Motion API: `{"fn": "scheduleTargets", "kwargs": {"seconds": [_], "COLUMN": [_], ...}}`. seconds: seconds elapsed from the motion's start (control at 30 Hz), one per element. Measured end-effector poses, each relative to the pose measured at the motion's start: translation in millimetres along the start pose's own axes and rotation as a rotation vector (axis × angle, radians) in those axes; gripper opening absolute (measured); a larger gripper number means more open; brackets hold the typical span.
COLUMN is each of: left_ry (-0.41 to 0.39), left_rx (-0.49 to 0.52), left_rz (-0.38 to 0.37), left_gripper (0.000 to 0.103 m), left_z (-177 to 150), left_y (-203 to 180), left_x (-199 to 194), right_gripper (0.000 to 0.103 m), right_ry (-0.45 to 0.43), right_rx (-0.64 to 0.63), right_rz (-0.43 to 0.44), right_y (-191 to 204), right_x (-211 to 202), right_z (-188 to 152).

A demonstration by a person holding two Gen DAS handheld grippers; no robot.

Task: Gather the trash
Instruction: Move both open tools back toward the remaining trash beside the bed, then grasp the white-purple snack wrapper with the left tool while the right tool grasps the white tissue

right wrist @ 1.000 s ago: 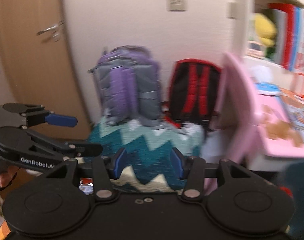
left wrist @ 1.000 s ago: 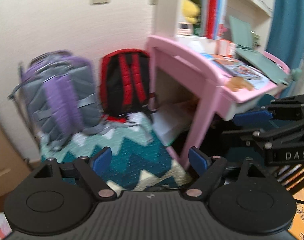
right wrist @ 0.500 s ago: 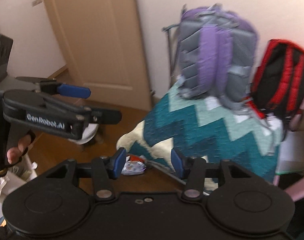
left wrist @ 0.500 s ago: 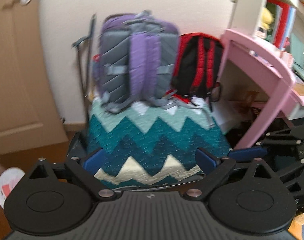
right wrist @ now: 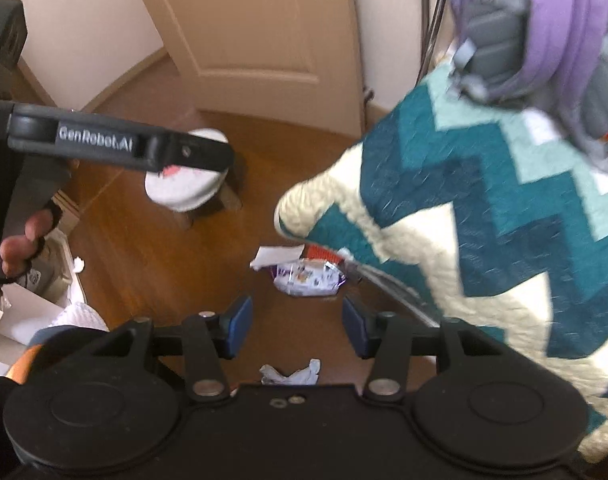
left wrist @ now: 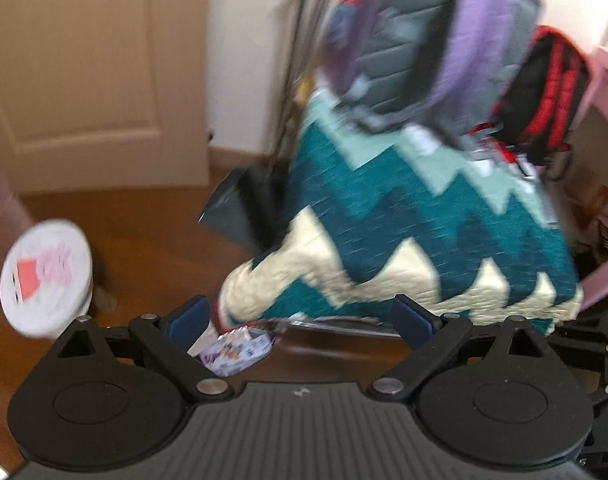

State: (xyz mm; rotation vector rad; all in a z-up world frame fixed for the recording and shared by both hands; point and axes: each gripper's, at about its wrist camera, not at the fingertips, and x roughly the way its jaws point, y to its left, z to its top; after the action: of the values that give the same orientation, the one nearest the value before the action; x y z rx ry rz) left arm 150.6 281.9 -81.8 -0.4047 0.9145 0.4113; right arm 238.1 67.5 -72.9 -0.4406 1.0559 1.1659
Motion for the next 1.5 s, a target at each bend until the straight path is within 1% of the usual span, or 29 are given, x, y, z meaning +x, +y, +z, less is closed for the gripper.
{"fn": "scheduleTargets", "kwargs": {"seconds": [0.13, 0.23, 0.33, 0.5, 0.73, 0.87, 0.93, 1.07, 1.1, 1.2, 1.27, 1.33, 1.37, 1.43, 1.47, 1.5], "left_ry": [0.051, 0.093, 0.13, 0.208, 0.295, 0.333, 0.336, 0.341, 0.341, 0.343, 0.345, 0.356, 0.36, 0.37, 0.372, 0.373], "left_rx": [-0.064, -0.074, -0.04, -0.034, 0.047, 0.114, 0.179, 0.332, 0.357, 0.4, 0.424, 0.434, 0.438, 0.448, 0.453, 0.455], "left_rz": [0.03, 0.047, 0.062, 0.052, 0.067, 0.078, 0.081, 0.088, 0.092, 0.101, 0.108, 0.114, 0.117, 0.129, 0.135, 0.136], "left_gripper": [0.097, 0.097, 0.097, 0.097, 0.097, 0.097, 0.097, 0.097, 0.097, 0.097, 0.093, 0.085, 0.084, 0.076, 0.074, 0.07], "left_z": [-16.2, -29.2, -43.9, -72.4, -115.1, -136.9, -145.2, -159.5, -162.3, -168.5, -172.3, -175.3, -177.9, -181.0, -182.2, -182.7], "left_y": [38.6, 60.4, 72.3, 91.3, 94.4, 92.0, 87.7, 75.6, 73.8, 72.3, 70.4, 69.5, 69.0, 68.2, 67.7, 67.4], "left_x": [52.9, 97.7, 141.5, 213.4, 303.0, 348.1, 365.4, 394.8, 400.7, 416.2, 424.7, 432.6, 436.8, 443.6, 445.6, 447.2], "right_gripper": [0.05, 0.05, 0.05, 0.049, 0.049, 0.049, 0.049, 0.049, 0.049, 0.049, 0.049, 0.049, 0.049, 0.049, 0.049, 0.049], "right_ry": [0.05, 0.08, 0.111, 0.222, 0.389, 0.474, 0.515, 0.572, 0.583, 0.608, 0.629, 0.64, 0.646, 0.66, 0.66, 0.66], "right_rx": [-0.006, -0.005, -0.023, -0.017, -0.002, 0.001, 0.027, 0.163, 0.209, 0.29, 0.305, 0.281, 0.276, 0.268, 0.26, 0.249], "right_rz": [0.003, 0.027, 0.032, 0.063, 0.096, 0.117, 0.12, 0.122, 0.118, 0.084, 0.068, 0.064, 0.063, 0.056, 0.051, 0.043], "right_y": [-6.6, -12.7, -17.1, -26.2, -34.1, -35.7, -38.2, -49.6, -53.5, -59.4, -58.8, -53.0, -50.2, -45.2, -43.8, -42.2], "right_x": [57.8, 100.8, 142.2, 216.6, 308.6, 348.3, 366.5, 394.3, 404.9, 420.2, 429.5, 436.1, 438.0, 444.1, 446.5, 449.7], "right_z": [-7.5, -17.9, -30.4, -58.8, -102.0, -124.4, -134.7, -150.7, -152.4, -159.3, -164.0, -167.1, -167.8, -169.6, -170.0, -170.2]}}
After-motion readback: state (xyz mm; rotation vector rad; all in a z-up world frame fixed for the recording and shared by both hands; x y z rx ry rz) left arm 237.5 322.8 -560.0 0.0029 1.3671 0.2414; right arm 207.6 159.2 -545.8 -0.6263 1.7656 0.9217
